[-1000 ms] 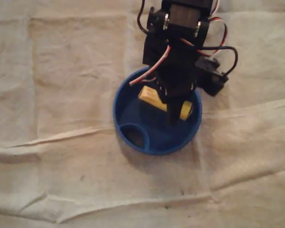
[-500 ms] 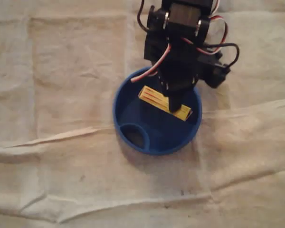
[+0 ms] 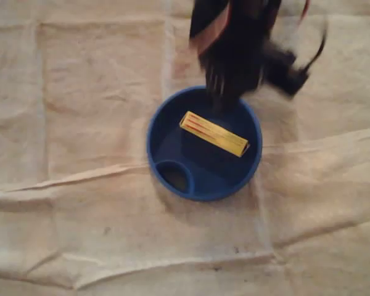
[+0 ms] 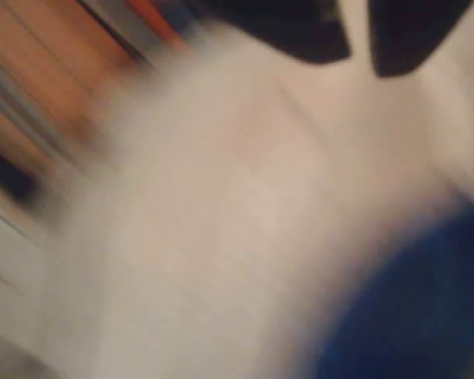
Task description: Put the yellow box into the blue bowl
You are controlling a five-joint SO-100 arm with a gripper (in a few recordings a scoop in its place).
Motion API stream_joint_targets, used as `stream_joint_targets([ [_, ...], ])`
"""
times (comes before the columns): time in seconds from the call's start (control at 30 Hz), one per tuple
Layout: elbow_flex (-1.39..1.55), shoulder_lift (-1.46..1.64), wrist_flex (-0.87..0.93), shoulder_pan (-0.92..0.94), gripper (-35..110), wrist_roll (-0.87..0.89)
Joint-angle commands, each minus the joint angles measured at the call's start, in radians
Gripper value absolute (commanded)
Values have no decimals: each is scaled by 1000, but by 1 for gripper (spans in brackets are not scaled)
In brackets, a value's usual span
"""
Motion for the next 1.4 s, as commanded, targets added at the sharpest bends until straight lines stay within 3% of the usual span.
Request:
stream_joint_targets([
  [0.0, -55, 190, 46, -9, 0, 6],
  [0.63, -57, 615, 279, -14, 0, 155],
  [0.9, -57, 741, 284, -15, 0, 209],
  [1.37, 40, 1048, 285, -222, 0, 262],
])
